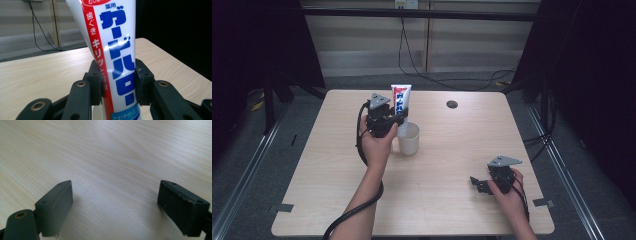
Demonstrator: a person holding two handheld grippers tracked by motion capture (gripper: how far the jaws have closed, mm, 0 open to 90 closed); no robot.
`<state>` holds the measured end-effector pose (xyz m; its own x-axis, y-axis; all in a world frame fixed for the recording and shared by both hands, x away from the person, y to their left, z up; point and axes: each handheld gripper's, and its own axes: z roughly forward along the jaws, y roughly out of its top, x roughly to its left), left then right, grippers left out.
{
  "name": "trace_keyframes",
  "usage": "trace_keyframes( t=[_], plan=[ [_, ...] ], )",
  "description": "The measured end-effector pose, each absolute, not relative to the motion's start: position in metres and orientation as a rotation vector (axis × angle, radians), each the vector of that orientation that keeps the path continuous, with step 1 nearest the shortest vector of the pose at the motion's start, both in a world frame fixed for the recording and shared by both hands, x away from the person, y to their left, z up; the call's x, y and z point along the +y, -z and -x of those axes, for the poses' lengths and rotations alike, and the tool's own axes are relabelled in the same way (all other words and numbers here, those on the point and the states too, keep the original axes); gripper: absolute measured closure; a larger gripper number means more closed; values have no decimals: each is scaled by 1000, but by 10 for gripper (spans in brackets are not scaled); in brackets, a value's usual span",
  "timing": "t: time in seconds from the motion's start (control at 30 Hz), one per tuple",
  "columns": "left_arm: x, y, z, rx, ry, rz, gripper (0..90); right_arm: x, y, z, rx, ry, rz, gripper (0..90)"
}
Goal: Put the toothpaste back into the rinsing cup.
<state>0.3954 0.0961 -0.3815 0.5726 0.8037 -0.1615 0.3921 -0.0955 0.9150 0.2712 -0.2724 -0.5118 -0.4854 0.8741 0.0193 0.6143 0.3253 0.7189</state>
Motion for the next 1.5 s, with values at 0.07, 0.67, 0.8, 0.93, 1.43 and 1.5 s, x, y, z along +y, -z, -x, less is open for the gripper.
trace_keyframes(
  t=[0.07, 0.67, 0.8, 0.93, 1.43, 1.5],
  plan=[
    [96, 383, -396, 1003, -465, -1707, 646, -272, 512, -271, 2223, -958, -1323, 127],
    [88, 390, -402, 1003, -482, -1708, 643, -272, 512, -270, 2224, -956, -1324, 127],
    [87, 393, -404, 1007, -480, -1711, 643, -272, 512, -270, 2226, -956, -1323, 127],
    [85, 396, -404, 1007, -480, -1717, 642, -272, 512, -270, 2225, -957, -1326, 127],
    [83, 402, -406, 1011, -486, -1725, 641, -272, 512, -270, 2226, -957, -1328, 127],
    [82, 403, -406, 1011, -484, -1724, 641, -272, 512, -269, 2226, -957, -1329, 127]
  ],
)
